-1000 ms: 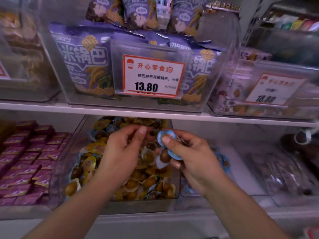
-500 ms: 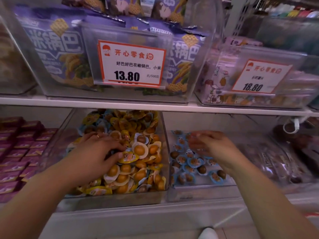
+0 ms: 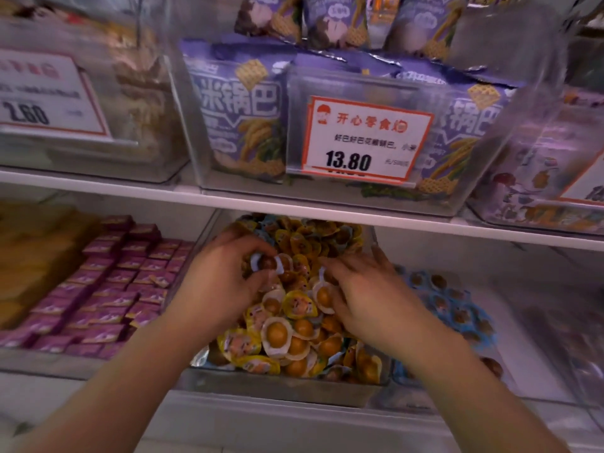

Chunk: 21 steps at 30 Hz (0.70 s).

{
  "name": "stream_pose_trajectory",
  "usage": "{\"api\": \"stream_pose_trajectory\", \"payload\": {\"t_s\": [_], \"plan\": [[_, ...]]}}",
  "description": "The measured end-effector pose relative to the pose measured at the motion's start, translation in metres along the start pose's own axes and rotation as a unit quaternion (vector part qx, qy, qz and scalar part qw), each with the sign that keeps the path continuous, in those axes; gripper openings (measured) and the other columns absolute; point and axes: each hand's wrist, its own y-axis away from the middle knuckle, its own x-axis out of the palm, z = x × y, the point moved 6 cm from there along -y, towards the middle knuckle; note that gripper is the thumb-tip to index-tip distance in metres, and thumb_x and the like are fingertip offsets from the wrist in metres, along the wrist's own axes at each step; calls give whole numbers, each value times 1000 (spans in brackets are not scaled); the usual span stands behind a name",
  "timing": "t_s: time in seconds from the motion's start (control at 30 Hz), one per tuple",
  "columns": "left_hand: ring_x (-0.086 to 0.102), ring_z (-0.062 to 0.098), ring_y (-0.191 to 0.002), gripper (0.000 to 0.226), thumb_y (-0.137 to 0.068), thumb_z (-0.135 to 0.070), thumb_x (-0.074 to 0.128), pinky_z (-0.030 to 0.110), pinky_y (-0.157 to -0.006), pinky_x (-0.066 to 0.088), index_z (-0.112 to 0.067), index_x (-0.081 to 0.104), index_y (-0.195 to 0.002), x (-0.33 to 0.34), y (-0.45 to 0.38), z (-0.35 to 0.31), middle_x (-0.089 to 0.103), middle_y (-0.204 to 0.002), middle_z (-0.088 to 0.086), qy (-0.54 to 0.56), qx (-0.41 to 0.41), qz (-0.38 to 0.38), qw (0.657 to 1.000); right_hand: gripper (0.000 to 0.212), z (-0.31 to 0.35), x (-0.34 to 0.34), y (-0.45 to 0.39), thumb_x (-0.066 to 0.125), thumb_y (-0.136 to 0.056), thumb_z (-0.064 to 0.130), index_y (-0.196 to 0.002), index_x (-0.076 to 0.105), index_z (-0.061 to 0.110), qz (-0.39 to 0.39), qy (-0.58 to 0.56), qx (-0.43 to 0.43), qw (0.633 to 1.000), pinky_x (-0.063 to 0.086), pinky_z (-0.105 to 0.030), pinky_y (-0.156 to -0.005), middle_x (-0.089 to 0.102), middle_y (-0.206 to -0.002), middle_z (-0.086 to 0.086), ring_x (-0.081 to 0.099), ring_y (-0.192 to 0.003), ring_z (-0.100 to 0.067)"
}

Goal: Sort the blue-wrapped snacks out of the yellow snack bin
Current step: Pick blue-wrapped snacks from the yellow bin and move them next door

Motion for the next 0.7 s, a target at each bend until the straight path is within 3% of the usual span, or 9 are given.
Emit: {"api": "stream_pose_trajectory", "payload": {"t_s": [0.07, 0.1, 0.2, 0.3, 0.4, 0.47, 0.57, 0.6, 0.7], "plan": [[50, -2, -87, 29, -78, -13, 77, 2, -79, 36, -32, 70, -99, -1, 1, 0, 56, -102, -5, 37, -16, -24, 999, 53, 0, 8, -7, 42, -95, 41, -147, 41, 29, 46, 25, -2, 999, 25, -46, -113, 58, -134, -1, 52, -125, -27], [50, -2, -86, 31, -78, -10, 74, 1, -77, 36, -32, 70, -99, 1, 2, -2, 55, -102, -6, 54, -23, -25, 998, 52, -1, 9, -9, 39, -95, 44, -144, 43, 30, 57, 20, -6, 998, 25, -45, -112, 58, -134, 0, 52, -126, -26], [55, 2, -88, 23, -76, -16, 66, 15, -79, 44, -31, 70, -94, 15, 9, -15, 51, -103, -11, 82, -21, 7, 996, 56, -3, 10, -10, 35, -86, 54, -135, 52, 33, 80, 15, -12, 997, 24, -43, -112, 59, -128, 2, 52, -124, -24], [55, 10, -92, 17, -80, -27, 56, 26, -81, 46, -27, 69, -91, 41, 17, -37, 54, -101, -9, 35, 64, 81, 994, 49, -4, 7, -8, 45, -84, 54, -128, 56, 36, 70, 16, -14, 997, 25, -41, -113, 61, -118, 2, 54, -118, -24], [52, 19, -102, 16, -89, -34, 54, 35, -90, 42, -29, 63, -102, 59, 18, -37, 57, -107, -8, -87, 112, 133, 981, 32, -7, -1, -7, 50, -86, 39, -115, 62, 30, 24, 16, 21, 999, 38, -36, -103, 62, -112, 0, 53, -110, -27], [52, 18, -107, 19, -90, -38, 58, 34, -92, 40, -33, 61, -108, 60, 15, -30, 57, -110, -10, -95, 105, 156, 978, 28, -10, -9, -4, 54, -86, 27, -112, 64, 23, -23, 28, 50, 998, 46, -38, -94, 62, -111, -5, 54, -106, -31], [58, 21, -102, 20, -88, -30, 61, 33, -87, 43, -29, 65, -108, 52, 9, -25, 60, -106, -6, -95, 102, 161, 977, 26, -10, -32, 3, 59, -83, 21, -107, 68, 19, -150, -86, 65, 983, 54, -40, -78, 65, -103, -7, 61, -93, -30], [59, 23, -101, 20, -87, -24, 60, 34, -85, 45, -27, 66, -105, 47, 6, -21, 61, -105, -3, -105, 93, 154, 978, 28, -4, -33, 5, 56, -83, 27, -108, 68, 24, -143, -131, 47, 980, 55, -37, -77, 64, -103, -3, 61, -92, -25], [61, 29, -98, 22, -80, -14, 56, 39, -84, 48, -23, 69, -94, 35, 0, -12, 61, -103, 3, -138, 48, 135, 980, 30, 29, -6, 8, 46, -86, 37, -112, 60, 33, 29, -162, -39, 986, 53, -38, -79, 58, -105, 8, 59, -98, -17]]}}
